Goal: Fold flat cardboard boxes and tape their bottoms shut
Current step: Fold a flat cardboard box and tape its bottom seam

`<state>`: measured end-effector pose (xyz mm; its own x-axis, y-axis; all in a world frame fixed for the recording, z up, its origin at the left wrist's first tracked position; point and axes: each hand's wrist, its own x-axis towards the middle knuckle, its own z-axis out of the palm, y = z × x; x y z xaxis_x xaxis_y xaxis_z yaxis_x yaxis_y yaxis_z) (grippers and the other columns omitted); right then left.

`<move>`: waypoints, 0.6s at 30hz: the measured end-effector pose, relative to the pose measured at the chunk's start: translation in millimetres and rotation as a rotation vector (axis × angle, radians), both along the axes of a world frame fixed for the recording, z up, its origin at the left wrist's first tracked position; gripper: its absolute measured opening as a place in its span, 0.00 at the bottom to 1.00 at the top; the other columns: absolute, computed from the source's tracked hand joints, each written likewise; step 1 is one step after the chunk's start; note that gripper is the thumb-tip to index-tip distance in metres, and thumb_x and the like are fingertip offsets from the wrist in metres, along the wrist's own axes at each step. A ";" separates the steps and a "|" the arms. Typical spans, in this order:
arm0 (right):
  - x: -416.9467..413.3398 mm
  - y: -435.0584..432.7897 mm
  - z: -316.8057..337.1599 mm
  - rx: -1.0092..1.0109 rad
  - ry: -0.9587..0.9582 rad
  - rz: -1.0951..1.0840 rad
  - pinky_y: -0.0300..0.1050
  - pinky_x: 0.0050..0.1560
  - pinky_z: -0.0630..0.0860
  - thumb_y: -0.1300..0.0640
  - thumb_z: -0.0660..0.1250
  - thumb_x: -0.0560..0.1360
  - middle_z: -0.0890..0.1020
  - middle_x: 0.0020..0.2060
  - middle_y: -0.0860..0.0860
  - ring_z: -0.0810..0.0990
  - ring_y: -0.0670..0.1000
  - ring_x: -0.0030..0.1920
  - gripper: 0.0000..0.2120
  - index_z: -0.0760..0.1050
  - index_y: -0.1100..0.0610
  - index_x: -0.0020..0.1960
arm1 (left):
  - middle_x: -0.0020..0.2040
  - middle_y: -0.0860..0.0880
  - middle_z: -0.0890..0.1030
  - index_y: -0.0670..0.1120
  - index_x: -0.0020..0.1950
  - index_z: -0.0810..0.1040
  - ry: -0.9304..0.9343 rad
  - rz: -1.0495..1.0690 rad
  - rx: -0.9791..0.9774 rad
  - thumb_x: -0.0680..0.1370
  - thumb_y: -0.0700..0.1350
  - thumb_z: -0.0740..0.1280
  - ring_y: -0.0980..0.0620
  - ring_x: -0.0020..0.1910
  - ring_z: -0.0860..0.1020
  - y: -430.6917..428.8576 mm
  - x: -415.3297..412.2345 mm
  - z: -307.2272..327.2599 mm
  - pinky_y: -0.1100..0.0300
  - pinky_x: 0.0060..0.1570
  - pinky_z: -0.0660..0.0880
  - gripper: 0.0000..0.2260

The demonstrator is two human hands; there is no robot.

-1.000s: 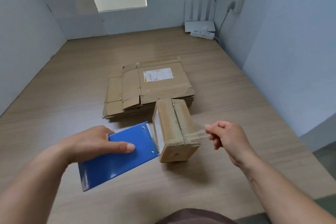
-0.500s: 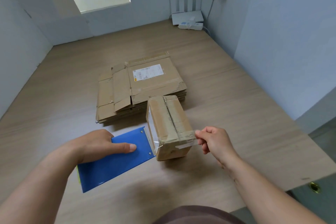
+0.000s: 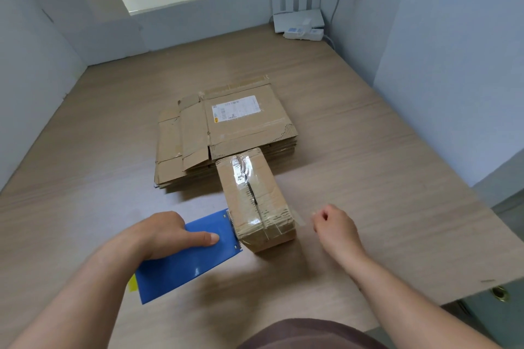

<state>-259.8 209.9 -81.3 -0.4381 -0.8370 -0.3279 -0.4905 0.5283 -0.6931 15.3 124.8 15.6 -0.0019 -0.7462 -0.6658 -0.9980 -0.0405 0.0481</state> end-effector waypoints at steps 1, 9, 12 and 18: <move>0.8 -2.5 7.4 -0.097 0.030 -0.026 0.49 0.40 0.71 0.52 0.60 0.78 0.79 0.37 0.53 0.76 0.58 0.42 0.12 0.71 0.56 0.38 | 0.41 0.51 0.80 0.49 0.41 0.79 0.003 0.006 0.000 0.63 0.76 0.64 0.55 0.39 0.78 0.5 0.4 -0.7 0.61 0.35 0.68 0.30; 33.8 -7.6 32.8 -0.256 0.462 0.278 0.43 0.38 0.64 0.39 0.62 0.75 0.74 0.40 0.47 0.73 0.51 0.43 0.17 0.65 0.52 0.40 | 0.40 0.51 0.80 0.49 0.42 0.79 0.027 0.037 0.002 0.64 0.76 0.63 0.55 0.39 0.78 3.7 0.3 -6.0 0.62 0.35 0.68 0.30; 26.4 -8.9 27.2 -0.180 0.235 0.171 0.44 0.38 0.66 0.40 0.63 0.75 0.75 0.39 0.47 0.74 0.51 0.42 0.17 0.67 0.53 0.40 | 0.40 0.50 0.79 0.48 0.41 0.78 0.066 0.086 -0.004 0.64 0.75 0.64 0.55 0.38 0.78 6.6 -0.4 -8.6 0.61 0.34 0.67 0.30; 28.7 -11.5 25.1 -0.188 0.058 0.164 0.47 0.39 0.69 0.44 0.66 0.76 0.75 0.35 0.49 0.74 0.52 0.38 0.16 0.67 0.55 0.38 | 0.42 0.51 0.78 0.49 0.43 0.77 0.072 0.224 0.028 0.62 0.73 0.68 0.54 0.40 0.77 9.7 1.7 -9.0 0.59 0.34 0.66 0.29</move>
